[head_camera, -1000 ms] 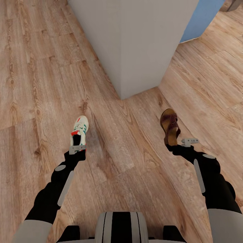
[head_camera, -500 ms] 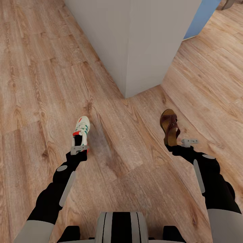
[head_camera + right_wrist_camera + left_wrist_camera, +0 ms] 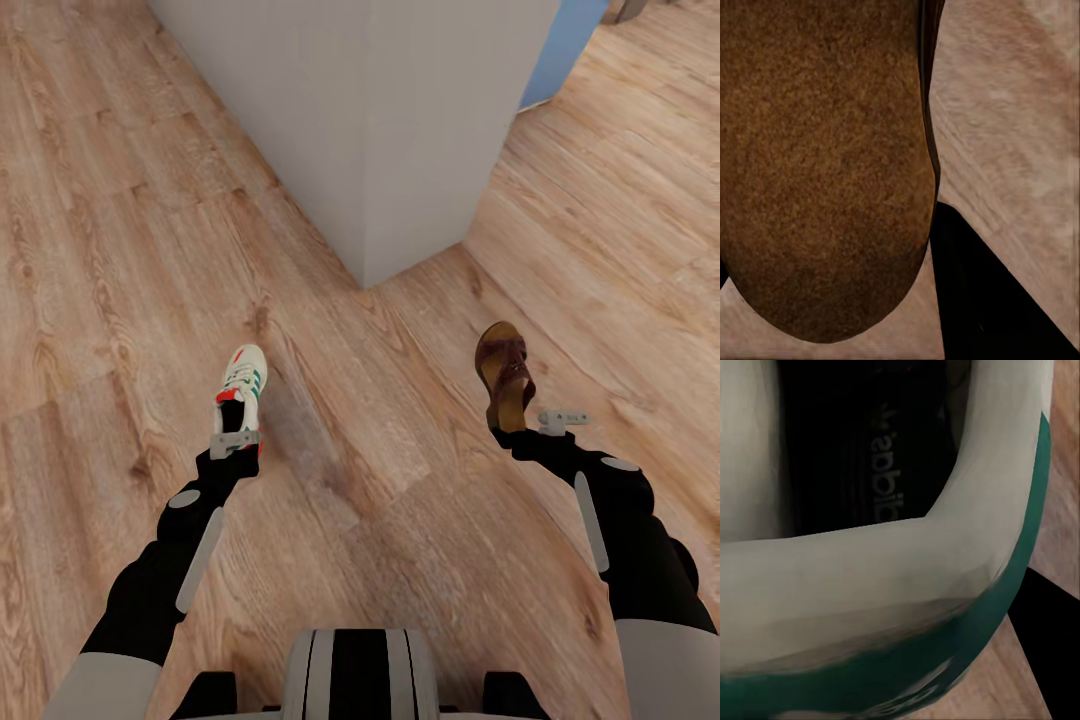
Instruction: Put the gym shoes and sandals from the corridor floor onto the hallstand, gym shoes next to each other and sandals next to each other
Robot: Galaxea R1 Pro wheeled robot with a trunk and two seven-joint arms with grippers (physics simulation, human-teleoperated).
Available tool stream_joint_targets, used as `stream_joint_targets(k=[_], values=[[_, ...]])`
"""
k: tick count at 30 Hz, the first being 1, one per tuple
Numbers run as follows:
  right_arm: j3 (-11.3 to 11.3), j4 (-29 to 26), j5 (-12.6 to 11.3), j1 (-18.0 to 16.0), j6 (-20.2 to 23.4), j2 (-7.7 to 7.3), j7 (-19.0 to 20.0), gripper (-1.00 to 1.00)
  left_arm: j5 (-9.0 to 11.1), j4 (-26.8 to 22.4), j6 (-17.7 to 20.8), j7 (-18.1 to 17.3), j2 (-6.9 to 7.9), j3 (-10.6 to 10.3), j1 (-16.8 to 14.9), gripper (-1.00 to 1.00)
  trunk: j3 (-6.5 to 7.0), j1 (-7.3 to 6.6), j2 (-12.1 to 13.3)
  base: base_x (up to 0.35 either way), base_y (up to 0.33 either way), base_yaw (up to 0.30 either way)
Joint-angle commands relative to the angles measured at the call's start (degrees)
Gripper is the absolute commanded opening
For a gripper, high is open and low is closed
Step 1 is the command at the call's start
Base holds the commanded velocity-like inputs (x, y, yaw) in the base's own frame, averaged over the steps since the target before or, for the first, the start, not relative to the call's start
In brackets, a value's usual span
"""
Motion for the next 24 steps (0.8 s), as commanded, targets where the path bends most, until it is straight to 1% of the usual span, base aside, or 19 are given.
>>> stream_joint_targets(k=[1, 16, 18, 24], values=[[-0.1, -0.1, 0.1, 0.0, 0.4, 0.01, 0.2, -1.00, 0.6, -0.1, 0.2, 0.4, 0.05, -0.1, 0.0, -1.00, 0.03, -0.01, 0.0, -0.001, 0.006, -0.254], [-0.1, 0.0, 0.1, 0.0, 0.4, 0.01, 0.2, -1.00, 0.6, -0.1, 0.2, 0.4, 0.02, -0.1, 0.0, -1.00, 0.82, -0.01, 0.0, 0.000, 0.001, -0.254], [-0.1, 0.0, 0.1, 0.0, 0.4, 0.01, 0.2, -1.00, 0.6, -0.1, 0.3, 0.4, 0.02, -0.1, 0.0, -1.00, 0.85, -0.01, 0.0, 0.000, 0.000, -0.109], [-0.1, -0.1, 0.1, 0.0, 0.4, 0.01, 0.2, -1.00, 0.6, -0.1, 0.3, 0.4, 0.02, -0.1, 0.0, -1.00, 2.20, -0.16, 0.1, 0.000, 0.000, -0.013]])
